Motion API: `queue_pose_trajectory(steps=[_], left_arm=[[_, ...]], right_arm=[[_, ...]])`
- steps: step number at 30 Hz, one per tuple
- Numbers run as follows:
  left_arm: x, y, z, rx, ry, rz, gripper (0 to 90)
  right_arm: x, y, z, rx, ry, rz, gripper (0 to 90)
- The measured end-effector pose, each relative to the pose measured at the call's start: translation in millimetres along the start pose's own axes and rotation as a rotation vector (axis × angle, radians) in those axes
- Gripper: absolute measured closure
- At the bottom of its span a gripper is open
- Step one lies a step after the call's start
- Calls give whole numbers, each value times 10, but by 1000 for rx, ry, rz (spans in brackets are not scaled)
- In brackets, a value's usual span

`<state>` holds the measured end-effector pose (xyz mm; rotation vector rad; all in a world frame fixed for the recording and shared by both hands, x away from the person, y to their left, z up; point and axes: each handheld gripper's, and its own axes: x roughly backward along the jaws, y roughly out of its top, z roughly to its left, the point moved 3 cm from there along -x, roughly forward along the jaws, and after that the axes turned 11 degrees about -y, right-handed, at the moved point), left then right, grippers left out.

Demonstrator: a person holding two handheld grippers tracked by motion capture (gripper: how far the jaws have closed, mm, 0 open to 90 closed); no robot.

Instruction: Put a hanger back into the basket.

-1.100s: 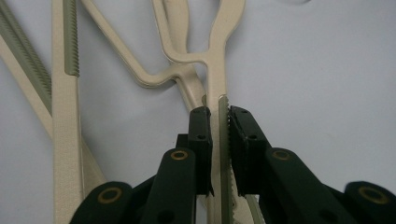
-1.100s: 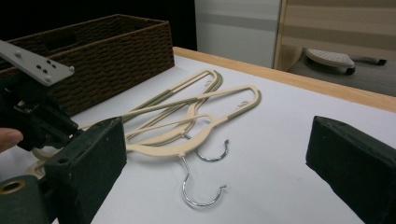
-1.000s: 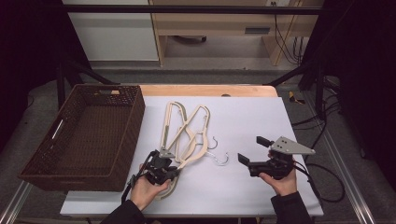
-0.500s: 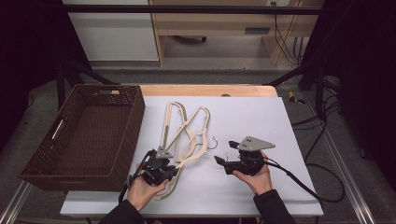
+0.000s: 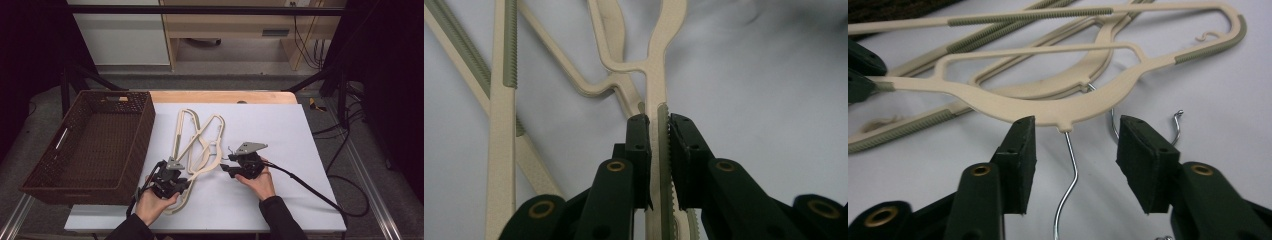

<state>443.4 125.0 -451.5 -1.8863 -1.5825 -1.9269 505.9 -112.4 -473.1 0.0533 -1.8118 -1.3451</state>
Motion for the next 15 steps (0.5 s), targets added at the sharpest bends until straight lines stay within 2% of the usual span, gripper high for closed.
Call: queue_pose_trajectory(steps=[3,7,15], left_arm=[[11,0,2,-3,-4,11,793],[4,-6,-1,-6,-3,16,793],[5,-16,-1,-3,-9,25,792]], right_arm=[[-75,-41,0,8,8,28,572],[-102,-61,-1,20,23,38,667],[-180,-93,-7,27,61,59,769]])
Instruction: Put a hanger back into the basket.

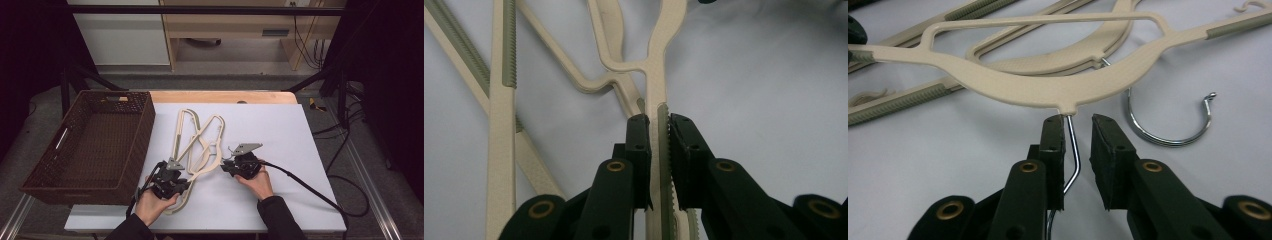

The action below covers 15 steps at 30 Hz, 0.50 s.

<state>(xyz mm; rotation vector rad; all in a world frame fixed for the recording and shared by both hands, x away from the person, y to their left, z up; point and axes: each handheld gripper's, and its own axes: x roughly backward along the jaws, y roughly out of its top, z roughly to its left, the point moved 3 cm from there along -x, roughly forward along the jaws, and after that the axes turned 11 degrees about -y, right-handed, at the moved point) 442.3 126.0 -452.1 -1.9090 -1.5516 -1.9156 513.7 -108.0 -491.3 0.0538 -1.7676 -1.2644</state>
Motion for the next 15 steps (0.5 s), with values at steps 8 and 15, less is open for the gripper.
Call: queue_pose_trajectory(steps=[8,15], left_arm=[[-15,-27,11,3,-11,10,792],[-43,-80,26,5,-25,18,790]], right_arm=[[3,6,0,17,36,12,871],[62,44,11,30,52,4,882]])
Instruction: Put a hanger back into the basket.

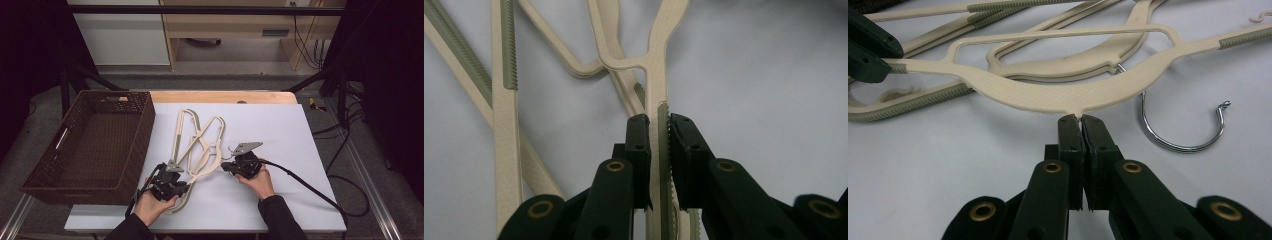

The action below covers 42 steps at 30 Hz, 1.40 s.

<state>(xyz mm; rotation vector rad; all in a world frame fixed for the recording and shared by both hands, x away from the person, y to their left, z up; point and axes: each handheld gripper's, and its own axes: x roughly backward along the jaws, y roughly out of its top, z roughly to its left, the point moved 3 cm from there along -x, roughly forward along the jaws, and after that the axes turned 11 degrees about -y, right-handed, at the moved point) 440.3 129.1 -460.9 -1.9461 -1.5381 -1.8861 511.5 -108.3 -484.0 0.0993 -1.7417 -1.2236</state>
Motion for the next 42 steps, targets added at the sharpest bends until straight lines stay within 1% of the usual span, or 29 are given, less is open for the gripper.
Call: queue_pose_trajectory(steps=[2,3,4,5,6,8,9,10,13,14,15,16,18,20,21,23,25,27,29,30,31,32,33,35,38,39,40,41,42], left_arm=[[-3,-7,-4,-1,-1,4,789],[-8,-11,-3,-4,1,5,789],[-13,-19,-2,-9,2,16,788],[-20,-22,-2,-10,2,15,787],[-31,-28,-4,-7,2,17,786],[-39,-33,-1,-14,4,15,775],[-34,-28,-4,-15,5,11,751],[-20,-16,-8,-27,7,9,718],[28,54,-47,-55,38,-35,603],[63,116,-64,-91,44,-53,560],[74,151,-73,-111,48,-61,503],[79,201,-85,-138,57,-73,469],[67,301,-115,-191,57,-78,414],[10,396,-144,-221,58,-84,383],[-32,441,-156,-237,55,-80,365],[-142,525,-181,-266,52,-59,335],[-220,569,-185,-279,58,-47,333],[-320,612,-173,-282,40,-36,335],[-424,634,-138,-279,43,-18,349],[-474,636,-111,-281,46,4,361],[-501,635,-96,-278,51,12,373],[-535,631,-73,-279,43,29,384],[-547,628,-61,-288,50,46,413],[-589,618,-49,-289,54,60,442],[-640,610,-55,-294,64,79,516],[-653,608,-56,-299,71,76,546],[-662,606,-59,-294,64,84,564],[-665,605,-59,-293,65,84,620],[-664,604,-61,-292,59,83,640]], right_arm=[[14,14,17,6,-10,8,883],[18,25,32,0,-17,13,884],[21,32,31,10,-18,11,884],[38,42,37,19,-18,26,884],[39,49,45,14,-23,26,885],[61,67,63,23,-29,43,886],[70,78,70,18,-33,44,886],[76,81,68,16,-27,50,887],[92,85,69,9,-37,66,887],[99,87,70,8,-34,68,888],[107,95,74,5,-36,65,888],[111,98,75,7,-41,65,888],[121,107,83,9,-39,66,888],[130,113,89,17,-42,69,888],[137,118,95,25,-45,73,888],[143,132,119,19,-45,77,888],[143,139,136,17,-48,78,888],[142,142,144,33,-42,79,888],[146,148,155,38,-40,81,888],[149,154,166,28,-45,83,888],[153,159,167,38,-50,81,887],[157,163,174,32,-49,82,888],[169,167,173,38,-50,87,888],[174,172,178,34,-50,85,888],[186,176,177,38,-53,84,887],[189,181,185,29,-55,84,888],[189,183,185,31,-56,80,887],[194,184,185,37,-48,74,887],[201,185,186,38,-52,79,886]])
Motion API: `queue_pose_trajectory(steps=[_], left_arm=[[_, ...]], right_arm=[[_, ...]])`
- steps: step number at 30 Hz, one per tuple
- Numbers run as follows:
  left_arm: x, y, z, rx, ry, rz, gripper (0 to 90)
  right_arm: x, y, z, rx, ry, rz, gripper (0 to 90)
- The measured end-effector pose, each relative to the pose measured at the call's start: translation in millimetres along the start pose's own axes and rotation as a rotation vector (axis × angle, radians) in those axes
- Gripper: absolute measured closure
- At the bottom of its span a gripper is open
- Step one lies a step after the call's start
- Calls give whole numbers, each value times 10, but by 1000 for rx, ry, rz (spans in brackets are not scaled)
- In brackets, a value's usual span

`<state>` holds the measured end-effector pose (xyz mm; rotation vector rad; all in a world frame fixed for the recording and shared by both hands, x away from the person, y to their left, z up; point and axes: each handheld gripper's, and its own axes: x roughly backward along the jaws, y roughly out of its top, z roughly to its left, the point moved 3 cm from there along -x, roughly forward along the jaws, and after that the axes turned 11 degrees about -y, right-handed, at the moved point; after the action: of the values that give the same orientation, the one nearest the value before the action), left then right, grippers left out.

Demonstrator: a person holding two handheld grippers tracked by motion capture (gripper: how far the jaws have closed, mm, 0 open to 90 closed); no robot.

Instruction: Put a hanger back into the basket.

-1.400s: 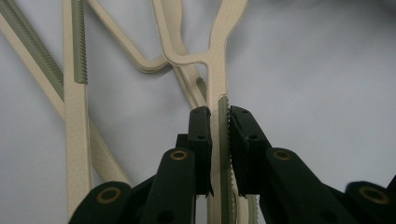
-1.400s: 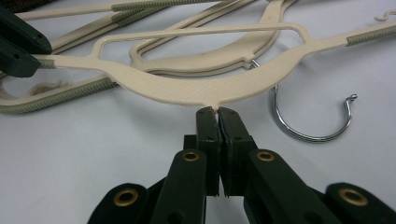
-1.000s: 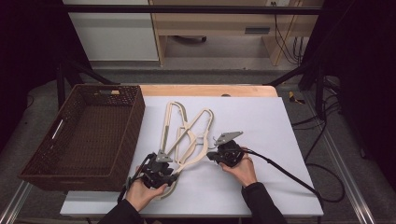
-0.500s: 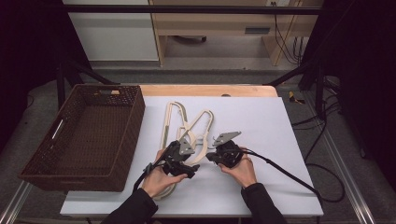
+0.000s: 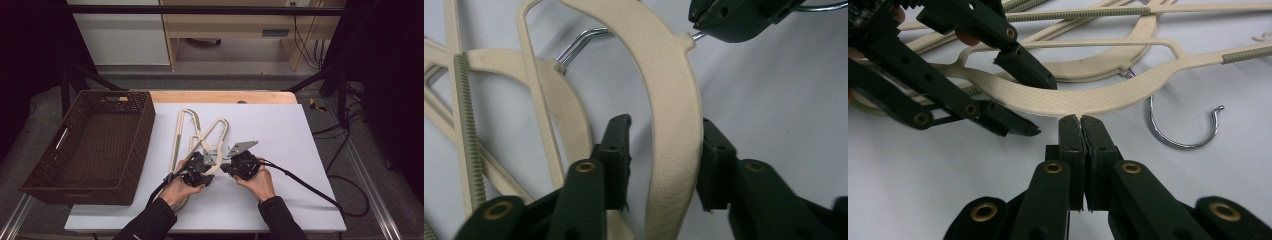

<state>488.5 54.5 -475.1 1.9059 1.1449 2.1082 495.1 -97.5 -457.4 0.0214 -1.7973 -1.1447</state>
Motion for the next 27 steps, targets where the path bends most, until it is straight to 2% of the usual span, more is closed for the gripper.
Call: queue_pose_trajectory(steps=[2,3,6,8,12,16,21,27], left_arm=[[10,4,-20,0,-7,-10,709],[17,4,-22,-14,9,-7,711],[40,12,-55,-21,6,-15,724],[53,17,-72,-18,6,-30,730],[111,24,-85,-13,25,-61,743],[203,21,-70,4,30,-100,748],[348,10,-47,7,45,-126,756],[485,-24,6,20,65,-164,767]], right_arm=[[6,4,2,0,-7,-7,886],[11,4,-3,4,-4,-7,885],[39,10,5,-9,-1,-6,882],[64,22,-10,4,-1,-26,878],[221,81,-33,-10,4,-103,837],[479,139,-108,-21,-13,-184,783],[758,159,-211,-47,-52,-281,653],[916,88,-346,-118,-78,-350,454]])
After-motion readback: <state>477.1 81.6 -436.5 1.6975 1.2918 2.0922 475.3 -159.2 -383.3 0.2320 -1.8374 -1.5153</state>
